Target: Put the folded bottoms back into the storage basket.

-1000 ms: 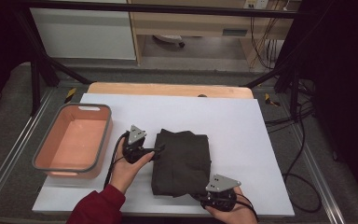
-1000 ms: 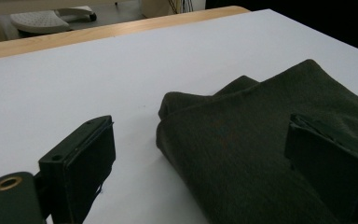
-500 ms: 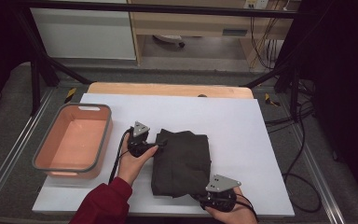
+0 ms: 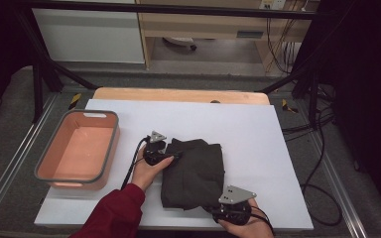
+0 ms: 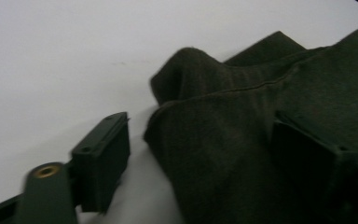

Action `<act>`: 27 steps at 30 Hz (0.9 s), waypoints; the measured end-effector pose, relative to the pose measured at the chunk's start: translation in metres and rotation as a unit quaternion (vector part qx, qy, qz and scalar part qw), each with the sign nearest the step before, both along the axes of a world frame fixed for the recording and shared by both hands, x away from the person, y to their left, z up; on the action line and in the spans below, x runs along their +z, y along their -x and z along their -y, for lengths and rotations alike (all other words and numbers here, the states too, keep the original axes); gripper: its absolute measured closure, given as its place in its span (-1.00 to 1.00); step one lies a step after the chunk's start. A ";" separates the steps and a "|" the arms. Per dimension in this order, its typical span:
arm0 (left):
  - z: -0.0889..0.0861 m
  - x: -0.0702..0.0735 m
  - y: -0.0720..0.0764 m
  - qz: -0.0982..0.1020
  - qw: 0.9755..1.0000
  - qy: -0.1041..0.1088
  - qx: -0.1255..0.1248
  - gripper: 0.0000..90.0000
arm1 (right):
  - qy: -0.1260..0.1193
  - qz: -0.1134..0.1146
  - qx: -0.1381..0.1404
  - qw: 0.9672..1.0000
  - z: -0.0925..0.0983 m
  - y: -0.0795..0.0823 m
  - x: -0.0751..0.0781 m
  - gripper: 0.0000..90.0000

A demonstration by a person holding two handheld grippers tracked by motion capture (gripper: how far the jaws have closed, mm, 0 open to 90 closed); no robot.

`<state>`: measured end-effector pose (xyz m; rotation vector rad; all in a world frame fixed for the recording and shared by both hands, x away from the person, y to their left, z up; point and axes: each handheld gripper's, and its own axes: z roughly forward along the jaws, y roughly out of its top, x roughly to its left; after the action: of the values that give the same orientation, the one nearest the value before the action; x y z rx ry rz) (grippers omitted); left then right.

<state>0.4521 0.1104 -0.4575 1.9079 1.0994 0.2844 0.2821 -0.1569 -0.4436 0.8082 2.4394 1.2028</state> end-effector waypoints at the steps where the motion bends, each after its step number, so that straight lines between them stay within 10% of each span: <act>1: 0.003 0.001 0.000 0.002 1.000 -0.003 -0.004 -0.36 | 0.000 0.000 0.000 1.000 0.000 0.000 0.000 0.12; 8: 0.016 0.008 0.003 0.005 1.000 -0.010 -0.029 0.63 | 0.011 0.016 0.001 1.000 -0.002 0.001 0.004 0.32; 17: 0.020 0.039 0.016 0.067 0.997 0.020 -0.012 0.80 | 0.009 0.033 0.001 0.999 -0.005 0.003 0.010 0.42; 27: 0.021 0.069 0.015 0.091 0.995 0.041 -0.016 0.81 | -0.016 0.040 -0.008 0.999 -0.008 0.001 0.021 0.43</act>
<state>0.4373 0.0898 -0.3889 1.7882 0.9440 0.3824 0.2814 -0.1493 -0.4224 0.7709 2.3506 1.2463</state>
